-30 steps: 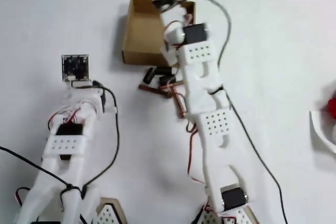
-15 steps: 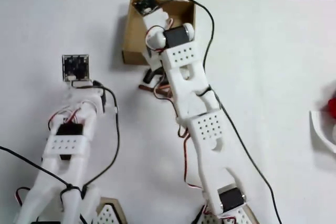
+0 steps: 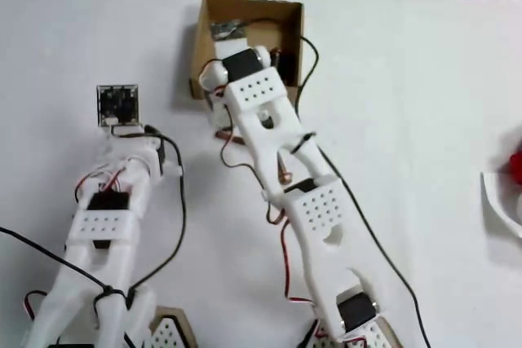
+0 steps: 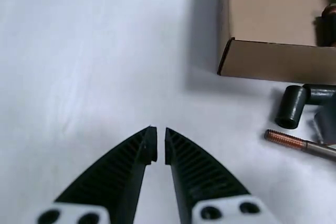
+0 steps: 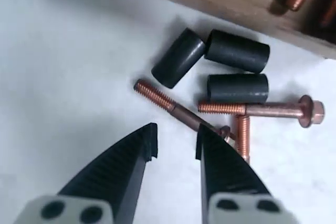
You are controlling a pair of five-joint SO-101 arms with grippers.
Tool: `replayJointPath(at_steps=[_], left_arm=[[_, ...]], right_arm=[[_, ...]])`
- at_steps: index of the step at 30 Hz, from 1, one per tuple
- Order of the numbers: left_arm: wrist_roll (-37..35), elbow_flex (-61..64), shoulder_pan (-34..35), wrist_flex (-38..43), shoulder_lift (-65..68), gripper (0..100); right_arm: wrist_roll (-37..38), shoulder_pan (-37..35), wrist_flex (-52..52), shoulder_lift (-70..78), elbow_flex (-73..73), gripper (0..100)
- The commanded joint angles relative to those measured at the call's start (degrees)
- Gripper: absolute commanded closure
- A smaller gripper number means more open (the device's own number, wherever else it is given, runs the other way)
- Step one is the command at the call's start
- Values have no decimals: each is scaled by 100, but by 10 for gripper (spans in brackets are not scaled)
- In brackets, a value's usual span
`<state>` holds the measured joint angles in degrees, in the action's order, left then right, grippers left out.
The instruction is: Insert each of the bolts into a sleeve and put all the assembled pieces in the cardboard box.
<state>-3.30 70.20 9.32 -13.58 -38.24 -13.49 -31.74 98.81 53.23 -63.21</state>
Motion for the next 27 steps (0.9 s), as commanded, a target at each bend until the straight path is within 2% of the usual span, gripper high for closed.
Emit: replayJointPath(at_steps=[1,7,20,27], left_arm=[[62,-13,26,123,-193,943],[62,-13,26,123,-193,943],[62,-13,26,123,-193,943],[62,-13,26,123,-193,943]], right_arm=[[-343,-75,-233,-312,-70,879],[-1125,-66,-822,189,-70,879],[-1187,-66,-1525,365,-18,879],[-1187,-40,-1516,620,-44,880]])
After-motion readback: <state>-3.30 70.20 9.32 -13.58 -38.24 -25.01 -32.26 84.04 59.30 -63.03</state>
